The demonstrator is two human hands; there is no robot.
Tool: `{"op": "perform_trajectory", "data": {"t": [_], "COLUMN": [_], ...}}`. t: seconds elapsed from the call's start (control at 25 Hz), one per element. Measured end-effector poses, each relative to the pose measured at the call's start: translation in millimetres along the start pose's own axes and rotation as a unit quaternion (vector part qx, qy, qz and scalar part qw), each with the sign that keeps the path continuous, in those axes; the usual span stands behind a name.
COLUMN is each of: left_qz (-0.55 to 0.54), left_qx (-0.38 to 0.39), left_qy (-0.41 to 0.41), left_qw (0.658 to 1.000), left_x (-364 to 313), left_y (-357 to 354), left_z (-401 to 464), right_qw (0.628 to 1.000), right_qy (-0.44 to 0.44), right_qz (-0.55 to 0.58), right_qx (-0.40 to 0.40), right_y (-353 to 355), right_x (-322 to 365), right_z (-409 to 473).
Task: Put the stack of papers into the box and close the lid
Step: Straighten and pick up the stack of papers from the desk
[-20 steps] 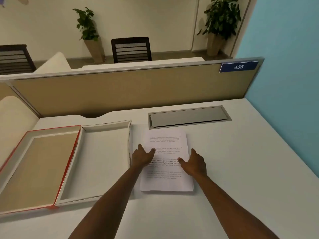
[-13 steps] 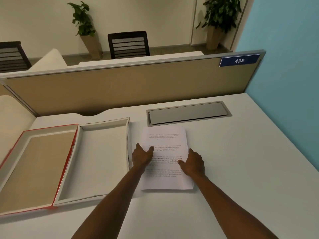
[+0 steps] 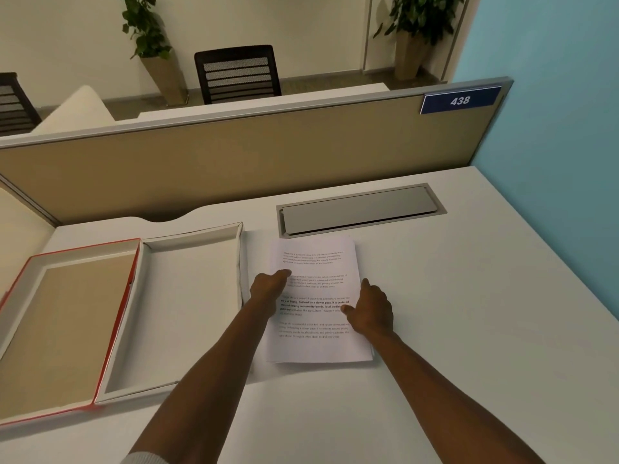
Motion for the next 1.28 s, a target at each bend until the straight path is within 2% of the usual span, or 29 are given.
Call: {"op": "perform_trajectory", "data": {"t": [0.08,0.16,0.24,0.32,0.48,0.84,0.92,1.04,1.2,1.28], "left_qz": [0.055,0.154,0.193,0.182,0.135,-0.002,-0.025,-0.028,0.003,0.04], "left_qx": [0.03,0.017,0.0,0.016,0.094,0.148,0.134,0.071,0.121,0.109], "left_qy": [-0.004,-0.027,-0.055,-0.077,-0.108,-0.063,-0.053,-0.018,-0.021,-0.048], "left_qw": [0.998,0.988,0.98,0.98,0.98,0.987,0.989,0.997,0.992,0.992], "left_x": [-2.5,0.1,0.2,-0.9,-3.3,-3.4,-4.7,-8.0,-19.4,-23.1], "left_y": [-4.0,-2.6,-2.3,-3.9,-8.4,-8.2,-5.4,2.9,-10.6,-15.1], "left_z": [0.0,2.0,-2.9,-8.1,-13.8,-16.8,-11.0,-1.6,-5.2,-9.3], "right_qw": [1.0,1.0,1.0,1.0,1.0,1.0,1.0,1.0,1.0,0.999], "right_qy": [-0.002,-0.004,-0.003,0.002,0.005,0.007,0.004,0.002,0.003,0.005], "right_qz": [0.0,0.002,0.002,0.004,0.01,0.017,0.021,0.022,0.028,0.031], "right_qx": [-0.001,-0.002,-0.005,-0.005,-0.005,-0.002,-0.003,-0.002,-0.004,-0.006], "right_y": [-0.9,-2.3,-3.2,-2.8,-1.2,-2.3,-3.0,-4.2,-6.5,-7.6], "right_x": [-0.5,-1.3,-2.0,-1.8,-3.2,-4.4,-5.2,-6.2,-7.3,-10.1], "right_z": [0.5,0.6,1.3,1.9,2.1,0.7,0.3,1.9,4.6,6.9]}}
Point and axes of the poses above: each hand's wrist, its own z-axis towards the middle knuckle, its own y-axis out of the back of the hand, x = y × z, the point moved 6 cm from there along z, towards the middle knuckle, and after that the axes turned 1 degree about y, right-handed, at the moved point
